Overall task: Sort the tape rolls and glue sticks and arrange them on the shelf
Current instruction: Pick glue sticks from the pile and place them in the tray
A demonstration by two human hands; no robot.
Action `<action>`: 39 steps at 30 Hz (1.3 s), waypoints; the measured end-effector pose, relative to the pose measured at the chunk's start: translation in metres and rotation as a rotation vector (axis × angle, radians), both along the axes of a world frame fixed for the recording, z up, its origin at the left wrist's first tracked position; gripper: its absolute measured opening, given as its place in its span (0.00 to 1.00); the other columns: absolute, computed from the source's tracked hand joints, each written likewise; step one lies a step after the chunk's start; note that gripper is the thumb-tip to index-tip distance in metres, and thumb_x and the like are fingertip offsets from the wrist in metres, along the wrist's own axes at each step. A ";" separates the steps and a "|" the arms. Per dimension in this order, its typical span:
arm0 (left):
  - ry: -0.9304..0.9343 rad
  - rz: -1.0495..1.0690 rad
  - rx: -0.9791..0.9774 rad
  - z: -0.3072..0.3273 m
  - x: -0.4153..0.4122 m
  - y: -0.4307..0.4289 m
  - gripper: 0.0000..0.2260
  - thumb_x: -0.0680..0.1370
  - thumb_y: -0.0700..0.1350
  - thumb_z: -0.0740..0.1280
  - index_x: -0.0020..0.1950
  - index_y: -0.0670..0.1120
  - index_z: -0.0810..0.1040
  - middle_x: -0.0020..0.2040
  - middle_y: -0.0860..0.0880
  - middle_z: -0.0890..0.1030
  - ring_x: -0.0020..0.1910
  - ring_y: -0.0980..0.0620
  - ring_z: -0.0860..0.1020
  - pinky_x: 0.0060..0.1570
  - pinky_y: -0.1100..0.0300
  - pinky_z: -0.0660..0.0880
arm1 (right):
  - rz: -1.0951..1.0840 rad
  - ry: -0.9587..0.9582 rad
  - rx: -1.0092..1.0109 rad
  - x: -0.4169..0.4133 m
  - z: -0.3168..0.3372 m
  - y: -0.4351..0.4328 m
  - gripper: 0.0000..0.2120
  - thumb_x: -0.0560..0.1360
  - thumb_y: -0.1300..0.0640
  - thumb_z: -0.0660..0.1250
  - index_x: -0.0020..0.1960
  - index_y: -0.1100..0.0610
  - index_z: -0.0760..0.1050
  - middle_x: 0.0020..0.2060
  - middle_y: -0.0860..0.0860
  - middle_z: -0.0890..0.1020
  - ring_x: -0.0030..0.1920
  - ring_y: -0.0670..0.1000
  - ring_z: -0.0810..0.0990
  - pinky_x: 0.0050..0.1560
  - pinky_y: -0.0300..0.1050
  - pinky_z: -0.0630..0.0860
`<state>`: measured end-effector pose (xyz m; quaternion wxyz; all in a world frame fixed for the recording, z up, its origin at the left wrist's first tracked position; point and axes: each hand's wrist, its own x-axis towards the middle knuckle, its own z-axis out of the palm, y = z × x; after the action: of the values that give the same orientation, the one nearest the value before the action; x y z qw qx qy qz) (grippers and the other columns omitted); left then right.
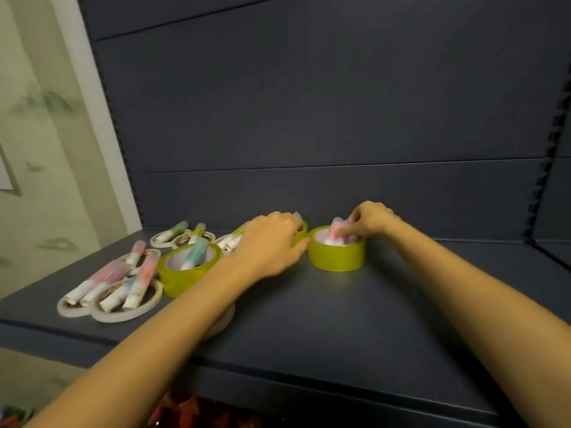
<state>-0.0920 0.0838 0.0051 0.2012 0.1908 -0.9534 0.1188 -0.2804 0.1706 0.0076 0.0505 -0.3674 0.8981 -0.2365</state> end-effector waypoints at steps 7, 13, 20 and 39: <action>-0.030 -0.110 0.086 0.006 -0.056 -0.021 0.14 0.78 0.53 0.59 0.57 0.47 0.77 0.56 0.46 0.79 0.55 0.43 0.76 0.44 0.56 0.68 | 0.024 -0.129 -0.431 -0.006 0.011 0.023 0.07 0.68 0.56 0.76 0.42 0.55 0.79 0.41 0.51 0.81 0.44 0.48 0.77 0.50 0.44 0.75; -0.115 -0.072 0.248 -0.001 -0.105 -0.019 0.20 0.75 0.59 0.61 0.50 0.43 0.77 0.53 0.44 0.80 0.54 0.41 0.77 0.45 0.54 0.71 | -0.110 0.002 -0.659 0.011 0.029 0.067 0.09 0.67 0.55 0.76 0.44 0.52 0.78 0.36 0.45 0.80 0.41 0.44 0.77 0.40 0.35 0.72; -0.057 -0.119 0.350 -0.007 -0.123 -0.014 0.14 0.72 0.54 0.66 0.47 0.43 0.79 0.52 0.42 0.81 0.51 0.40 0.77 0.43 0.57 0.69 | -0.213 0.025 -0.631 0.023 0.027 0.120 0.09 0.67 0.57 0.76 0.45 0.54 0.79 0.41 0.48 0.81 0.44 0.46 0.78 0.49 0.42 0.75; 0.240 -0.676 0.582 0.040 -0.138 0.208 0.11 0.65 0.48 0.78 0.41 0.50 0.78 0.36 0.54 0.80 0.39 0.51 0.80 0.48 0.51 0.79 | -0.481 0.191 -0.542 0.021 0.024 0.344 0.08 0.68 0.57 0.76 0.44 0.53 0.78 0.37 0.44 0.80 0.42 0.46 0.79 0.41 0.37 0.74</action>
<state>-0.2303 0.2920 0.0447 0.2755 -0.0701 -0.9258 -0.2492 -0.2594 0.5149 0.0320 -0.1897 -0.1663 0.8642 -0.4354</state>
